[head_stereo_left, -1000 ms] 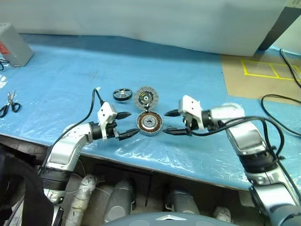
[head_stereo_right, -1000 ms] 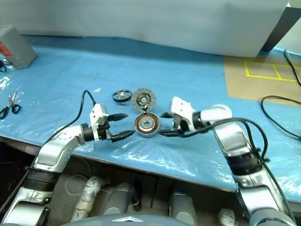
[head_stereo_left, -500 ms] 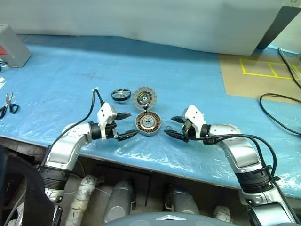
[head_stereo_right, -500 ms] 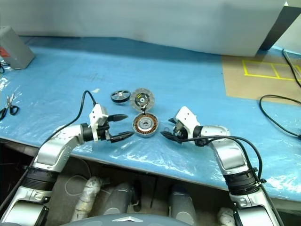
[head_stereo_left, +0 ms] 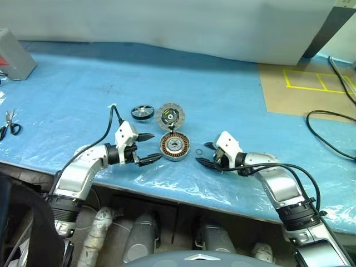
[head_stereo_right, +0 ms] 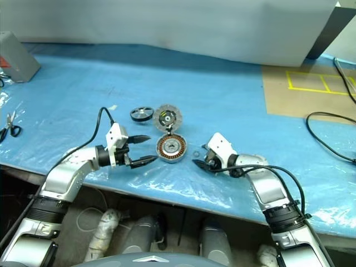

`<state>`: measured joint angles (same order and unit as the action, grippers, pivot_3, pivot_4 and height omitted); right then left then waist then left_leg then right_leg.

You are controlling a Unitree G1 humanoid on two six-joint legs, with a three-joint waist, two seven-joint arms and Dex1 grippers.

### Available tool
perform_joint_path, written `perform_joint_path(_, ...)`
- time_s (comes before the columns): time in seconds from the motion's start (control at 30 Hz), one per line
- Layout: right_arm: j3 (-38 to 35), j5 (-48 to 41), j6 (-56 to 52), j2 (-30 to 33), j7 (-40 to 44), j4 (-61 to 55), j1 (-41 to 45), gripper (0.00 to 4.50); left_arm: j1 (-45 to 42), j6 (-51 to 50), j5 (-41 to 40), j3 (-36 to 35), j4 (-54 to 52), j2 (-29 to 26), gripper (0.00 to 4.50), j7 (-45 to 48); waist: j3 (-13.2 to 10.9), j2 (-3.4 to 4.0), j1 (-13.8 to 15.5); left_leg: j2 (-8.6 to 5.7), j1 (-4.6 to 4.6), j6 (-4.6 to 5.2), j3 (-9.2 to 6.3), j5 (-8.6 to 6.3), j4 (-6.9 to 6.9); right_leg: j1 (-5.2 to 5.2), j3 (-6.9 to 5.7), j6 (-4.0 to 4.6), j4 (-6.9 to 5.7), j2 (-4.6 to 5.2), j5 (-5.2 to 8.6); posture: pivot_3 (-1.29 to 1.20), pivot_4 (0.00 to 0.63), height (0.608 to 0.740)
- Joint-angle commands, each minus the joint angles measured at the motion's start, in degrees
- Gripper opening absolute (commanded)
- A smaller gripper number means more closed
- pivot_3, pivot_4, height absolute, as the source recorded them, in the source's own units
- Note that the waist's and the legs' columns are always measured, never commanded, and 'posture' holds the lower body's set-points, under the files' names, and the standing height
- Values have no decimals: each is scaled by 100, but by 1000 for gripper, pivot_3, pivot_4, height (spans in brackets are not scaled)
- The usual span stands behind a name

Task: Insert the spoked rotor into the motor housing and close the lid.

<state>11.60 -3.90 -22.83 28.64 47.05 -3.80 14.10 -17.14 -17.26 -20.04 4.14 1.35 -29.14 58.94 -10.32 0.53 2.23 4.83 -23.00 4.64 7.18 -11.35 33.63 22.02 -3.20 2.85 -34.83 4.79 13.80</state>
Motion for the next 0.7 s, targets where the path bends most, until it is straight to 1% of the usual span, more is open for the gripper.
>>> perform_joint_path(0.03, 154, 81, 5, 7, -36, 57, -113, 3364, 21, 50, -9, -4, -205, -16, 4500, -25, 0, 0, 0, 0, 1, 0, 0, 0, 0, 0, 0, 0, 0, 0, 0, 0, 150, 740)
perform_joint_path(0.07, 149, 89, 14, -5, -68, 94, -104, 2989, 20, 42, -11, -3, -216, -19, 4500, -28, 0, 0, -1, 1, 1, -1, 0, 0, 0, -1, 0, 0, 0, -1, 0, 0, 150, 740)
perform_joint_path(0.13, 154, 85, 35, -5, -87, 120, -109, 2484, 17, 35, -14, -3, -220, -22, 4500, -34, 0, 0, 0, 1, 2, -1, 0, 1, -1, -1, 0, 0, 0, -1, 0, 0, 150, 740)
perform_joint_path(0.3, 140, 80, 62, 61, -100, 170, -144, 744, 33, 72, -5, -2, -196, -24, 4500, -39, 0, 0, 1, 1, 1, -1, 0, 1, -1, -2, 0, 0, 0, -1, 0, 0, 150, 740)
perform_joint_path(0.33, 135, 78, 63, 79, -94, 174, -152, 608, 42, 94, 4, 1, -179, -24, 4500, -32, 0, 0, 1, 1, 2, -1, 0, 1, -1, -2, 0, 0, 0, -1, 0, 0, 150, 740)
perform_joint_path(0.47, 126, 39, 46, 144, -47, 41, -205, 609, 52, 112, -8, 5, -148, -23, 4500, 11, 0, 0, 8, 0, 1, -1, 0, 1, -1, -2, 0, 0, 1, -1, 0, 0, 150, 740)
perform_joint_path(0.63, -153, -814, -703, 64, 282, -849, -47, 609, 46, 103, -84, -28, -123, -43, 4500, 139, -1, 1, 9, 1, 0, -1, -1, 1, -1, -2, 0, 0, 3, -1, 0, 0, 150, 740)
perform_joint_path(0.7, -180, -1068, -995, 114, 412, -1222, 162, 609, 63, 116, -151, -58, -168, -48, 4500, 227, -1, 2, 6, 1, -5, 0, -1, 2, -3, 4, 0, 0, 2, -1, 0, 0, 150, 740)
